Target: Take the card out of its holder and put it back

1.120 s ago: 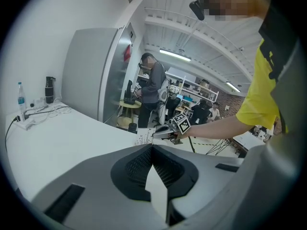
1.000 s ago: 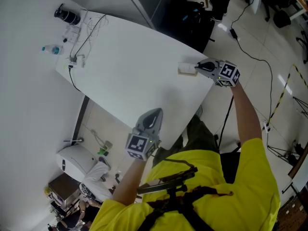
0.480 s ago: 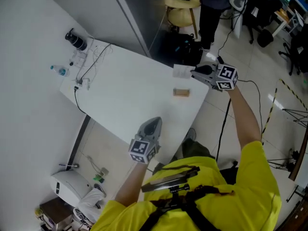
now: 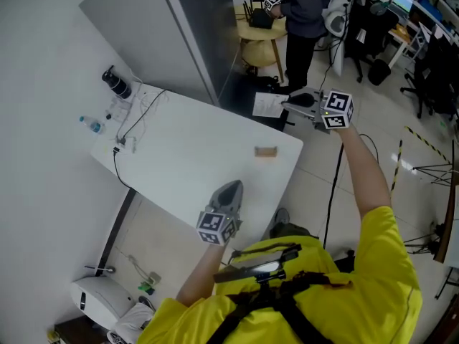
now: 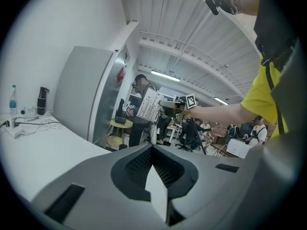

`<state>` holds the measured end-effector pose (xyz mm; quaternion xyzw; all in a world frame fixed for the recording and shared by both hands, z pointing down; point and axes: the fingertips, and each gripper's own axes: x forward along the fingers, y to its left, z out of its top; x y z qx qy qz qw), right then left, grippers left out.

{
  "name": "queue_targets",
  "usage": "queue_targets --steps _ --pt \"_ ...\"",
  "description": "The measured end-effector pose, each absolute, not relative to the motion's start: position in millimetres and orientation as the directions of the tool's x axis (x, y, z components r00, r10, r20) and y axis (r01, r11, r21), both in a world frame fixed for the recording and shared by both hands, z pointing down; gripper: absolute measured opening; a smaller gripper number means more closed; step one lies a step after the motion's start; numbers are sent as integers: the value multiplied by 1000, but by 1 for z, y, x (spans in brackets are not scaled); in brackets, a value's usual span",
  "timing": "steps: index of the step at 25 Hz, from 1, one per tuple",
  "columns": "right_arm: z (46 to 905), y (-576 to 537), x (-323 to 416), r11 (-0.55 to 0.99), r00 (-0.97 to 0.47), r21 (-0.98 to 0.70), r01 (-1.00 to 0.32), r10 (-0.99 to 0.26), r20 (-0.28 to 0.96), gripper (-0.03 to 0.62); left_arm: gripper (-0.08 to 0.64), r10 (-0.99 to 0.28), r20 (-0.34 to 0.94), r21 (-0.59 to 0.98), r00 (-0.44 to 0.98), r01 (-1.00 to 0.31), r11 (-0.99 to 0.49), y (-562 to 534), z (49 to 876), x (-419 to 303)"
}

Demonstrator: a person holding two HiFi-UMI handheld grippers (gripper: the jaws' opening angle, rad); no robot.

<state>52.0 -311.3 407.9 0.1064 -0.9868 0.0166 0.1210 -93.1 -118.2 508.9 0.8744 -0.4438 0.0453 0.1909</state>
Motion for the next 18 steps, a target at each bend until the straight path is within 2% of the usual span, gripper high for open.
queue_targets --steps 10,18 --pt "442 -306 48 977 -947 -67 -201 -177 268 17 0 -753 273 306 598 -796 -521 -118 510 -90" --pt "550 -304 48 965 -942 -185 -186 -121 314 17 0 -736 384 311 558 -829 -465 -115 543 -85"
